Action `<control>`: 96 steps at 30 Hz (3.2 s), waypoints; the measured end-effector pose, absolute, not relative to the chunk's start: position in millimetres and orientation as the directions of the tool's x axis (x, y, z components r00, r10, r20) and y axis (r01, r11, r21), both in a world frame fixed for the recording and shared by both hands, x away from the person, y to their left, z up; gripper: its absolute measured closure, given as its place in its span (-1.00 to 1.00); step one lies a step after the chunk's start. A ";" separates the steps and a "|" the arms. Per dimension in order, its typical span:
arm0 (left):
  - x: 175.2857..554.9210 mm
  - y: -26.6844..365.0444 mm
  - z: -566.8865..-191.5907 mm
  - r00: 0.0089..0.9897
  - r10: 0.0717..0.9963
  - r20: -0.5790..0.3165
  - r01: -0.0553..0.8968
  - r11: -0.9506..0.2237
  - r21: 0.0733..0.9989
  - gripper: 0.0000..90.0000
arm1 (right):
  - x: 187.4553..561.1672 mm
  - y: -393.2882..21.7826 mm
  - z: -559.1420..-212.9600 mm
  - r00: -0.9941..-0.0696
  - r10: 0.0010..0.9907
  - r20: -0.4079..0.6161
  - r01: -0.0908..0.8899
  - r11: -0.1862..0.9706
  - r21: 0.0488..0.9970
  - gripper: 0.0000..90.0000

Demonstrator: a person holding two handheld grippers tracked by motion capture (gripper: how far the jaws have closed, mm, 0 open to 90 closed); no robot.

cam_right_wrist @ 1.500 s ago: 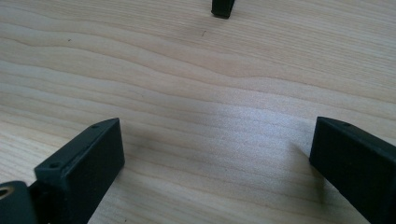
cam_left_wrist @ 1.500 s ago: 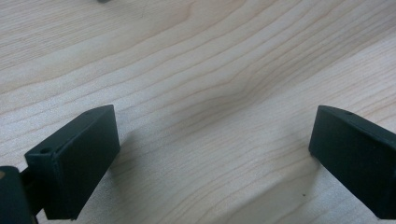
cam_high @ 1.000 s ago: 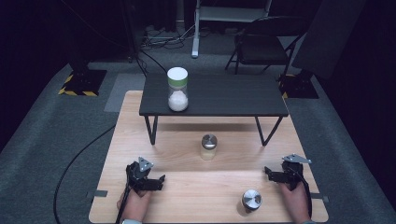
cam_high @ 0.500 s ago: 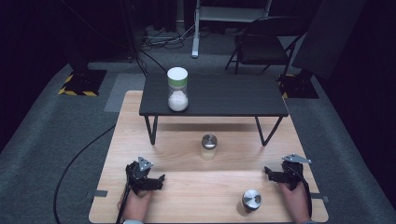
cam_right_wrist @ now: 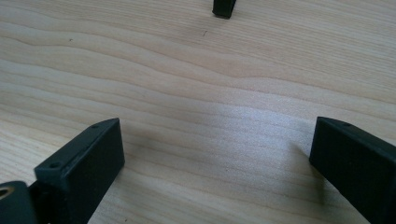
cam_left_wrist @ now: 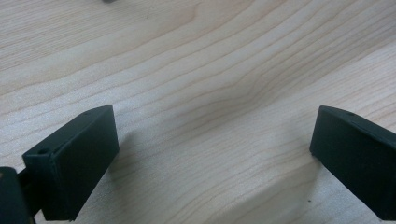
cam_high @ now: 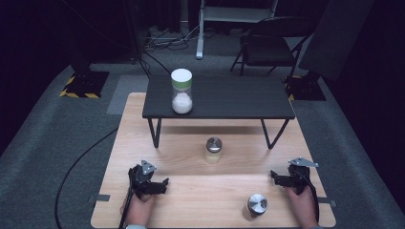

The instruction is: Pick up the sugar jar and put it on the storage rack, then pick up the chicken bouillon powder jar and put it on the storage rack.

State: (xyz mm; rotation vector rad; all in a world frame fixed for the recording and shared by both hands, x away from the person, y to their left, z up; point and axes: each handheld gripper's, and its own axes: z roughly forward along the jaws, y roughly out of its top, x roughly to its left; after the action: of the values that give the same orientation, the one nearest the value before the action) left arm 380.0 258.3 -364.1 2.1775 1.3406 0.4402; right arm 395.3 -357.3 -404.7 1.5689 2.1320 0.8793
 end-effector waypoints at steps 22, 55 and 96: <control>379.9 258.2 -364.1 0.453 0.891 -0.003 0.715 -0.362 0.599 -0.98 | 395.5 -357.3 -404.7 -0.325 0.942 0.080 0.725 0.194 0.661 -0.94; 379.9 258.4 -363.9 0.455 0.890 -0.003 0.715 -0.363 0.598 -0.99 | 395.2 -360.2 -404.6 -0.334 0.939 0.083 0.723 0.199 0.662 -0.93; 379.5 258.4 -364.0 0.460 0.888 -0.003 0.712 -0.367 0.598 -0.99 | 386.2 -361.5 -312.7 -0.399 0.910 0.112 0.590 0.161 0.791 -0.91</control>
State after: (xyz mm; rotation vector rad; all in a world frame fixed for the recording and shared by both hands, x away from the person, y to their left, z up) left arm 379.5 258.4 -364.0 2.1844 1.3301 0.4385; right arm 386.2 -361.5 -312.7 1.4253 2.0540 1.1153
